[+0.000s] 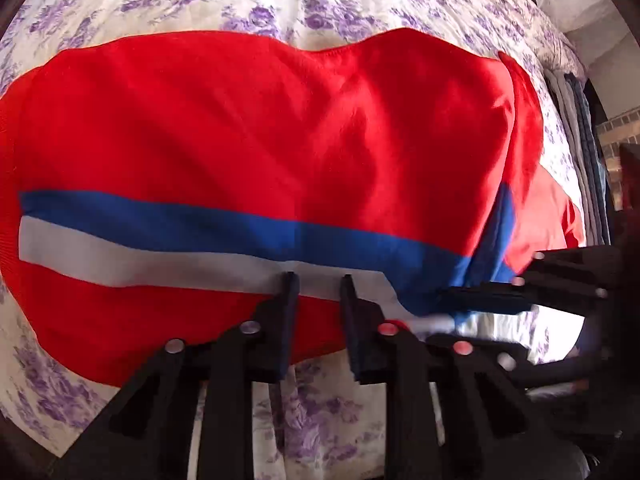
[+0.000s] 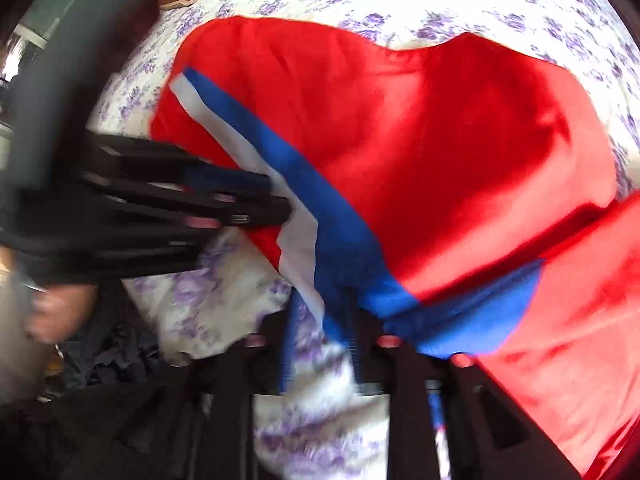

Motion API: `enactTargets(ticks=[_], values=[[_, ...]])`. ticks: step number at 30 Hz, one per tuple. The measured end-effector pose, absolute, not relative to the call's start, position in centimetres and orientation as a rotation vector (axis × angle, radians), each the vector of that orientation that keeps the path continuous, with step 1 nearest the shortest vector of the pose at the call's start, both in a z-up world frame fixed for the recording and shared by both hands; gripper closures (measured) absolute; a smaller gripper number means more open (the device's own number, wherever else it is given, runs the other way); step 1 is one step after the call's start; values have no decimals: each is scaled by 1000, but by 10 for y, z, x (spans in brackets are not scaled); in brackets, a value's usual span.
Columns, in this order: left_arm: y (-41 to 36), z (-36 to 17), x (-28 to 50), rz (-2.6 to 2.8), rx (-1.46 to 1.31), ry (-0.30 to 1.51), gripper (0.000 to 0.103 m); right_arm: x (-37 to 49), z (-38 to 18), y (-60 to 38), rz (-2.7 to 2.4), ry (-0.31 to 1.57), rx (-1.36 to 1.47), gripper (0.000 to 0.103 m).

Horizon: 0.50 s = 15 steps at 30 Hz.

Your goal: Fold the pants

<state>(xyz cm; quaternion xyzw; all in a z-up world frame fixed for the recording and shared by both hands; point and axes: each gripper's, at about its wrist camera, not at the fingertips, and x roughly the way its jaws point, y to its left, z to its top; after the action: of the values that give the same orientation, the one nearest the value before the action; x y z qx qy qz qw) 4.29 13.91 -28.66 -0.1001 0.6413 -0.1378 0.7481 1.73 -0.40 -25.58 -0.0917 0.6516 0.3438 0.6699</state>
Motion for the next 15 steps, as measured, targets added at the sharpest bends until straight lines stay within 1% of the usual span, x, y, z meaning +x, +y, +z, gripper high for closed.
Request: enactTargets(ticks=[1, 2, 3, 4, 5, 6, 9, 11, 13, 15], values=[[142, -286, 43, -293, -261, 1407, 84, 18, -244, -12, 774, 1460, -197, 50], [146, -287, 45, -287, -304, 1414, 84, 21, -232, -20, 781, 1449, -190, 45], [150, -288, 47, -282, -336, 1421, 84, 26, -221, -30, 787, 1443, -186, 45], [154, -290, 49, -272, -357, 1428, 90, 35, -212, -40, 772, 1438, -188, 44], [158, -293, 51, -254, -365, 1434, 99, 51, -204, -54, 719, 1431, -196, 44], [161, -296, 50, -244, -380, 1442, 102, 71, -197, -68, 642, 1416, -205, 44], [171, -302, 52, -231, -488, 1461, 101, 146, -182, -117, 336, 1369, -186, 44], [167, -300, 48, -208, -468, 1455, 101, 194, -183, -143, 177, 1410, -141, 44], [156, -297, 48, -176, -414, 1447, 101, 236, -197, -164, 85, 1510, -24, 46], [146, -293, 48, -152, -359, 1444, 102, 256, -216, -170, 40, 1606, 97, 59]])
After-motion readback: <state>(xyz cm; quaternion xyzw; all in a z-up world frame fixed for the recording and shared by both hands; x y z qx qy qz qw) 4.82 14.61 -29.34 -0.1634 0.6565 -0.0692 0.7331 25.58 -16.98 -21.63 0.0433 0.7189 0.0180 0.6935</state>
